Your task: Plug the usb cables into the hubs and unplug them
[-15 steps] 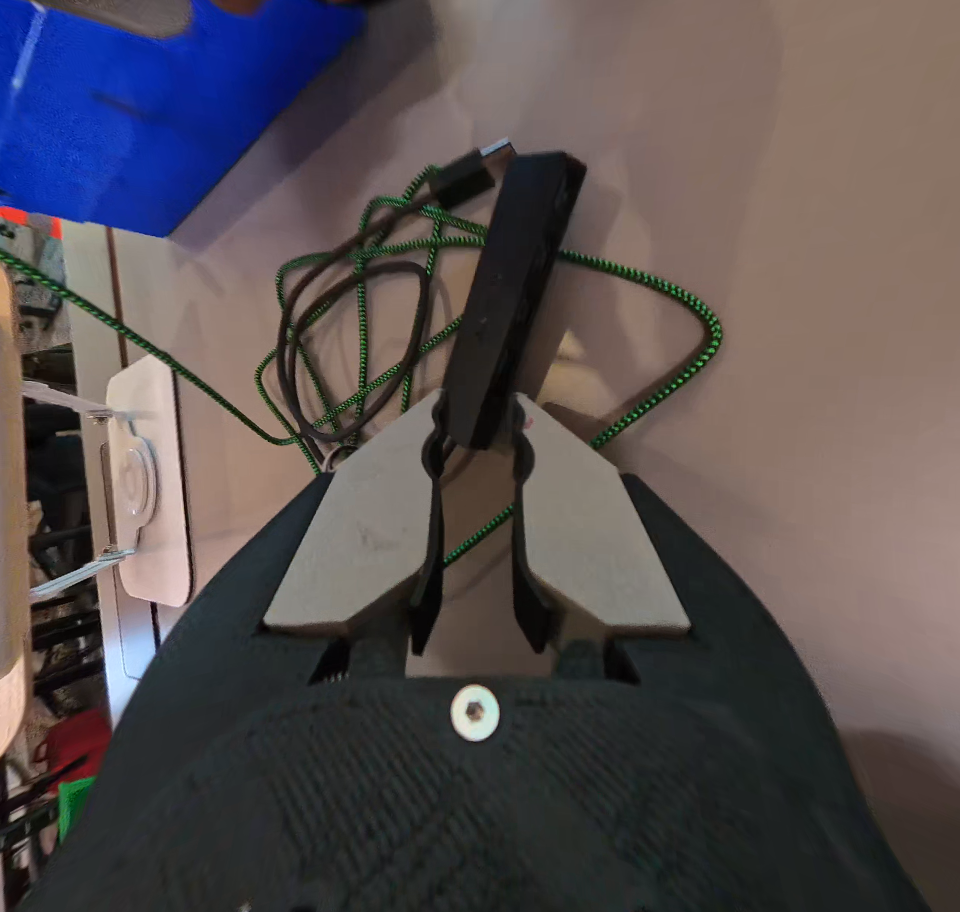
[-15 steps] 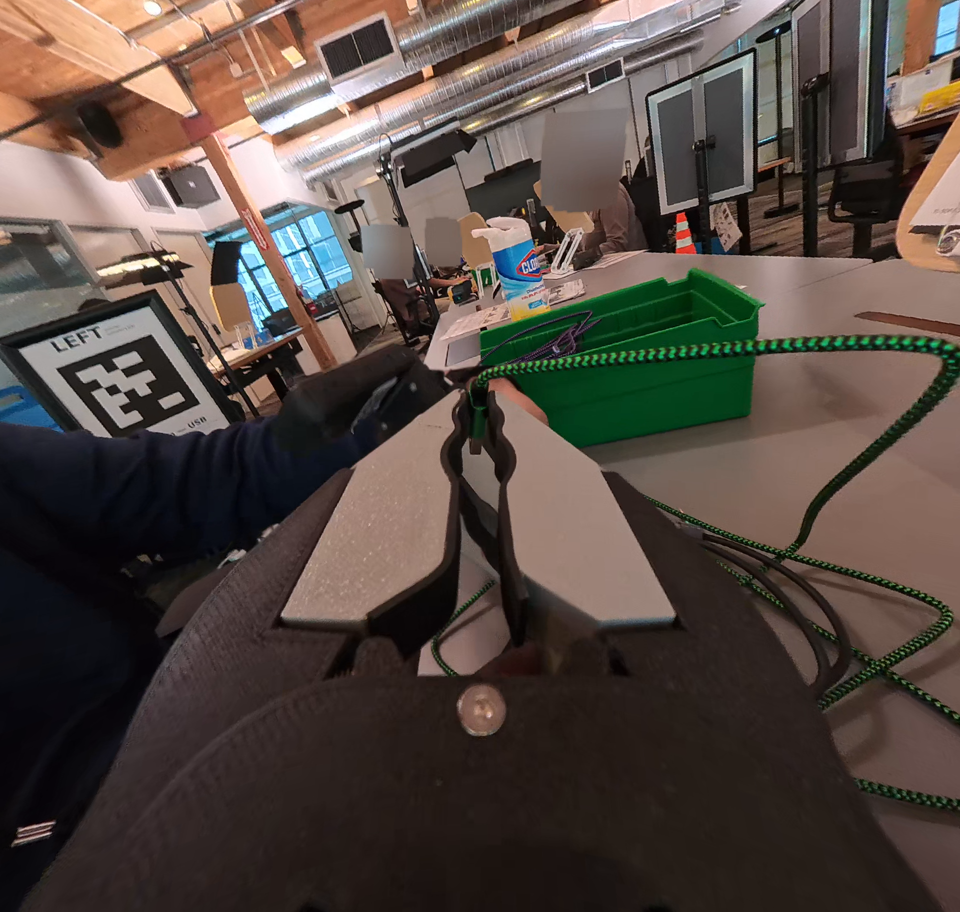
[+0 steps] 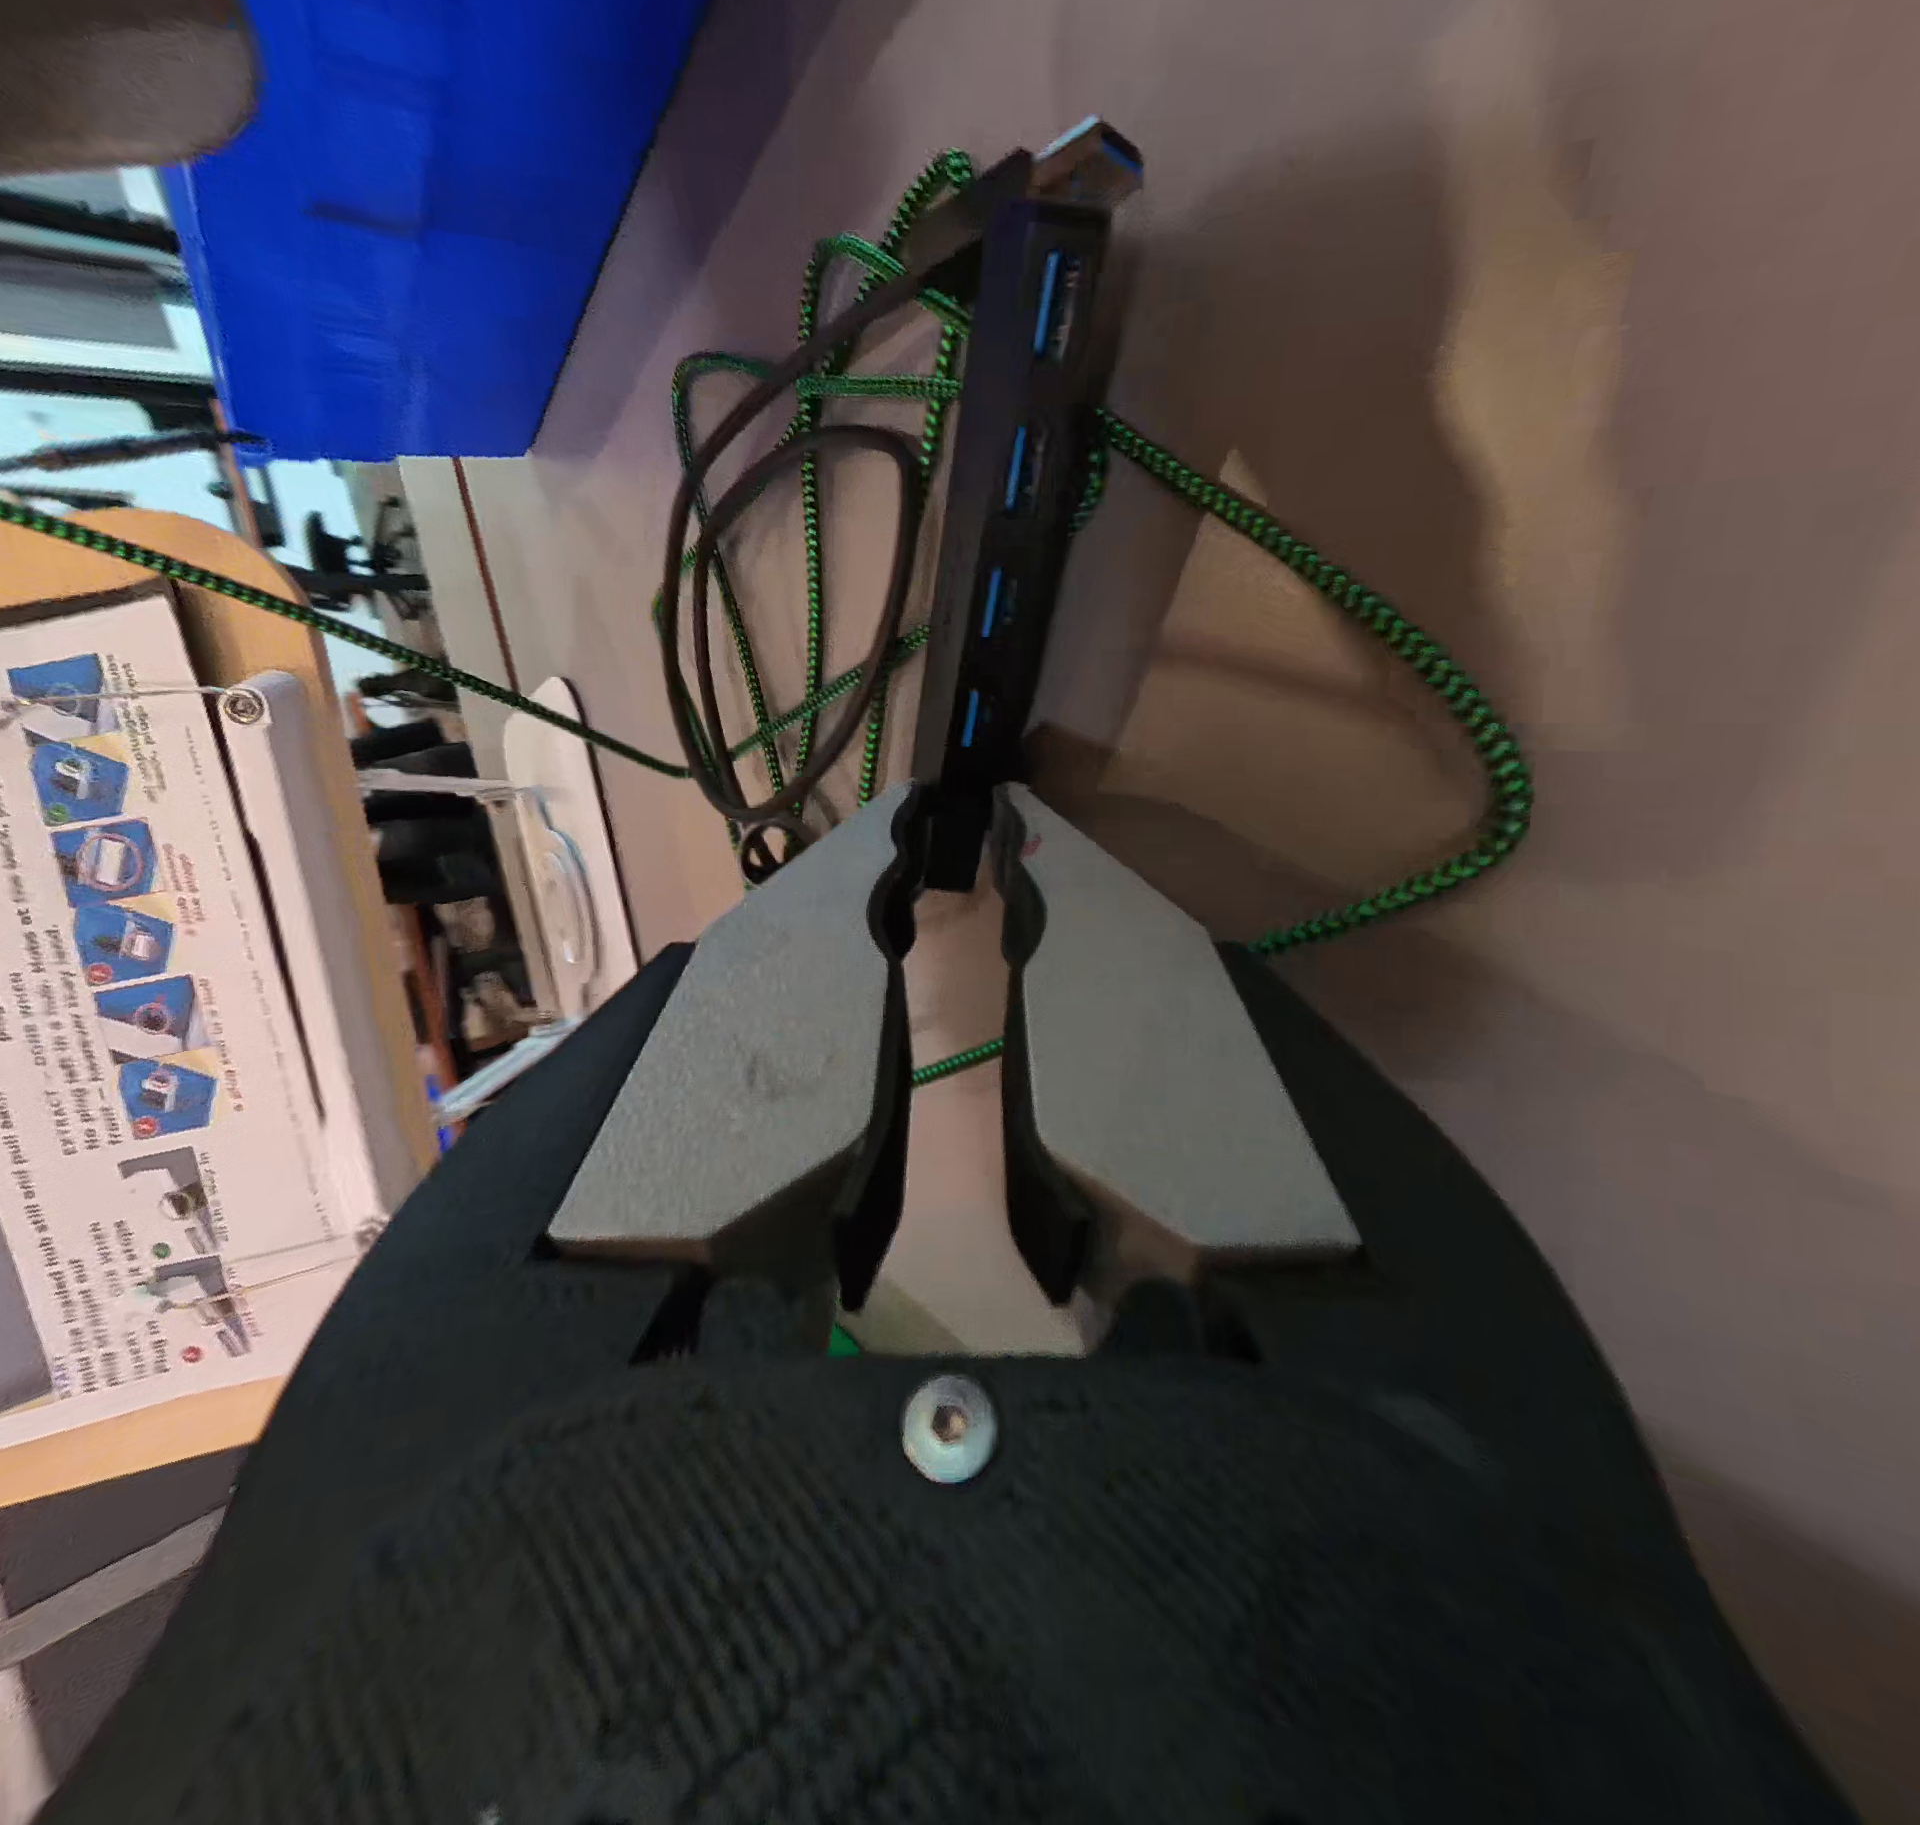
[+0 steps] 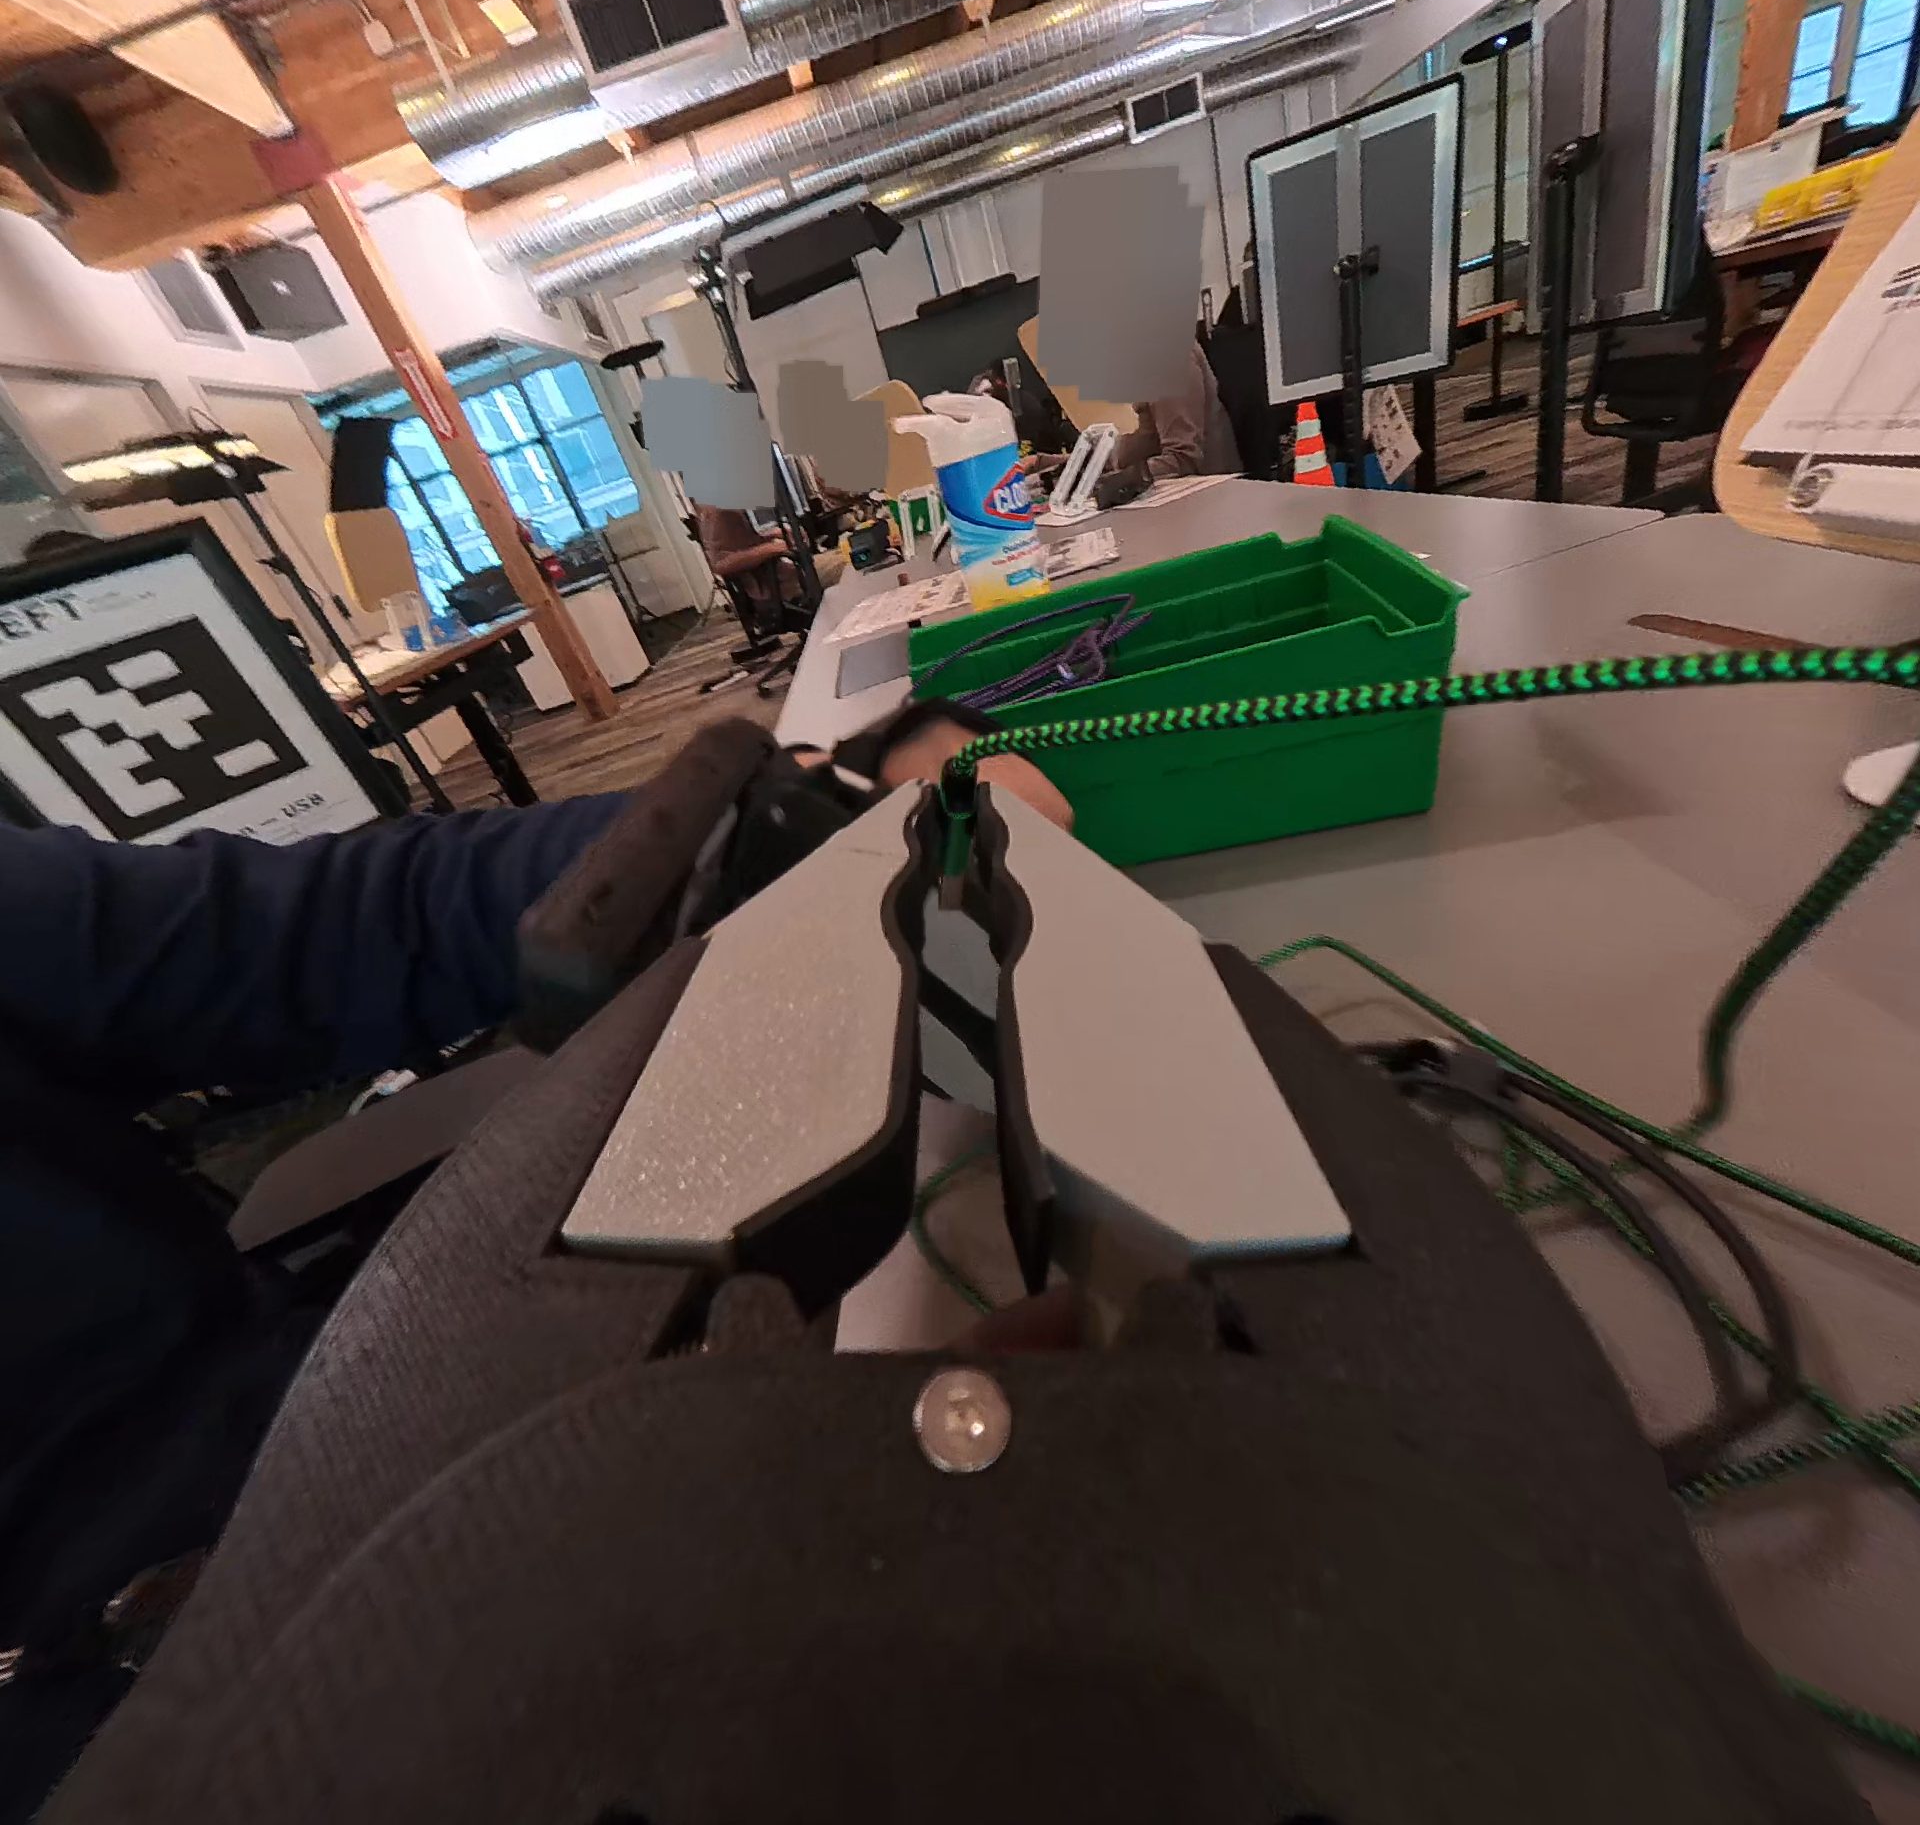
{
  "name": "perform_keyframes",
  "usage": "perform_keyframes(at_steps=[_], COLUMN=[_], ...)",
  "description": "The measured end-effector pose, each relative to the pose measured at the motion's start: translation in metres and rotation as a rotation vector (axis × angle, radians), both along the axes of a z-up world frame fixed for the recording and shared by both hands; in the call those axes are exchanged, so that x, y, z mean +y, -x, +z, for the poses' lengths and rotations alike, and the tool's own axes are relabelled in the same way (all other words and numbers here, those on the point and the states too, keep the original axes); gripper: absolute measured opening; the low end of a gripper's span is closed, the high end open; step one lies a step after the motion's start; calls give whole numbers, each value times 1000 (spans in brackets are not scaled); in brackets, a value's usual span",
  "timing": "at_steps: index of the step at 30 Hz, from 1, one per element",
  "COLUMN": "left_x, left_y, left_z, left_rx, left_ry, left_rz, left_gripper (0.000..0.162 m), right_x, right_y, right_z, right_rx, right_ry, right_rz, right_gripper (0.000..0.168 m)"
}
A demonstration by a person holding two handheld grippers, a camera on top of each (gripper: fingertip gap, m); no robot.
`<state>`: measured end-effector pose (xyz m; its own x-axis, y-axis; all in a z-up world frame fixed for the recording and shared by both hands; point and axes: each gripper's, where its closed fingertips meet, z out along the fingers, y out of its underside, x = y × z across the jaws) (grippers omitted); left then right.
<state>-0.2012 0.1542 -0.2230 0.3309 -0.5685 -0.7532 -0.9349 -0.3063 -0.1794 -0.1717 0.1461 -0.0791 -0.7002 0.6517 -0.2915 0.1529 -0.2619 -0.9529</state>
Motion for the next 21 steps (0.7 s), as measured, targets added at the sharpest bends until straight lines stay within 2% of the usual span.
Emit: perform_keyframes(at_steps=[4,11,14,18,21], left_x=[-19,-54,-53,-52,-48], left_y=[-2,-11,-16,-20,-21], left_z=[25,62,56,32,21], left_rx=[-155,-420,-518,-607,-667], left_ry=[117,408,464,520,528], left_rz=[43,141,175,187,191], left_gripper=[8,7,7,7,7], right_x=[2,-17,-28,-31,-29], right_y=[2,3,1,0,4], right_z=[-8,-27,-34,-47,-66], right_rx=[8,32,28,-4,-58], right_ry=[-129,-341,-384,-434,-506], right_rz=[-58,-64,-31,-11,-12], right_gripper=[5,4,5,4,3])
